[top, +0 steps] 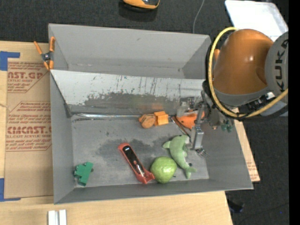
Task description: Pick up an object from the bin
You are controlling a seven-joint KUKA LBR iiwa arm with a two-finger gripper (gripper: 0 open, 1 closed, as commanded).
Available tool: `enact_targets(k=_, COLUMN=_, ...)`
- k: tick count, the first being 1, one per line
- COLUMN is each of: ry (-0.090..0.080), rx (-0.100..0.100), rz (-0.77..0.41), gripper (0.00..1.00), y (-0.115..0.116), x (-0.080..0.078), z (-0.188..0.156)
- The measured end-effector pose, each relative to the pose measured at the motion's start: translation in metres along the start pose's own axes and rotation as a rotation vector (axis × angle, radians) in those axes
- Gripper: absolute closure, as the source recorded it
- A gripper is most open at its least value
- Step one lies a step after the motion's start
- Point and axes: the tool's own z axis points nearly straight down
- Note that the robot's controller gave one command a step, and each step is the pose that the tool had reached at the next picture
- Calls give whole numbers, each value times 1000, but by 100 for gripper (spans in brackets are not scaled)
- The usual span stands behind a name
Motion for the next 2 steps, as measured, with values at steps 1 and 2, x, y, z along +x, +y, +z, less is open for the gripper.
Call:
enact_targets(k=1, ry=-8, rx=1, rz=0, gripper=0, y=0, x=-2, z=-4)
enact_targets(k=2, ry=-11, rx=-1, rz=132, gripper=0, y=8, x=-6, z=58)
